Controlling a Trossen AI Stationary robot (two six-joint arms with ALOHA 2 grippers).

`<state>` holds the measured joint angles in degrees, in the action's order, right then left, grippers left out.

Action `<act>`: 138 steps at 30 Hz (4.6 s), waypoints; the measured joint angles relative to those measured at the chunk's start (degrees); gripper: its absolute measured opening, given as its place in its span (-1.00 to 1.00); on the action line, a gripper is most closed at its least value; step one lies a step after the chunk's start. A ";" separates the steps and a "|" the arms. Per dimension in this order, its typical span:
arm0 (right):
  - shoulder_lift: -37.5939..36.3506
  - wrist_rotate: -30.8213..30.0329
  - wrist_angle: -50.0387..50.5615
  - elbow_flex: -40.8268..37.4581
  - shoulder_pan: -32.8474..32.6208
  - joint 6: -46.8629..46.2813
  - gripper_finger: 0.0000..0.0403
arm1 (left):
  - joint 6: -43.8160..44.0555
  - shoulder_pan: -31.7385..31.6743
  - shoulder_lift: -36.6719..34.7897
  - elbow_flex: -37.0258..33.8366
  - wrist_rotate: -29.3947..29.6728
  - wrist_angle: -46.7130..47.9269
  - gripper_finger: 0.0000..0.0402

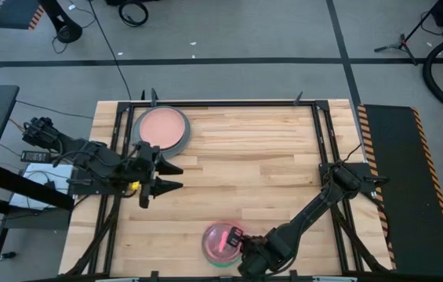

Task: Stack plastic plates
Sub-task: Stack the pink plate on the green plate, then stack the stacked plates on the light pink plate

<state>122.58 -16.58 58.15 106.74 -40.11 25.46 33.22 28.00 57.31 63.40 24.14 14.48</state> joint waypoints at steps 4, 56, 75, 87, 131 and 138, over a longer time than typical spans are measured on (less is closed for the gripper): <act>0.00 4.66 -3.07 -0.04 -0.13 4.46 -0.96 | 1.03 1.74 0.11 -0.02 -0.05 0.00 0.16; -4.62 -0.83 1.86 -2.58 -3.20 -28.07 -0.12 | 41.47 3.00 41.28 -0.04 -16.60 0.13 0.39; -4.61 -1.80 4.26 -5.81 -8.99 -45.43 -0.14 | 44.34 1.96 53.69 0.13 -22.55 -8.63 0.39; -4.61 -3.31 5.13 -6.38 -7.15 -45.43 -0.14 | 44.63 3.61 54.69 0.10 -18.17 -8.82 -0.11; -31.85 -15.91 1.59 -39.93 -20.48 -82.66 -0.22 | 44.58 -61.08 12.49 -0.07 -3.05 42.59 -0.95; -31.85 -16.05 3.19 -39.93 -20.23 -80.61 -0.22 | 57.18 -60.25 9.47 -0.09 4.29 53.90 -0.95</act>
<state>90.74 -32.63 61.34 66.81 -60.34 -55.15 90.40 -32.25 66.78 63.31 28.43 68.38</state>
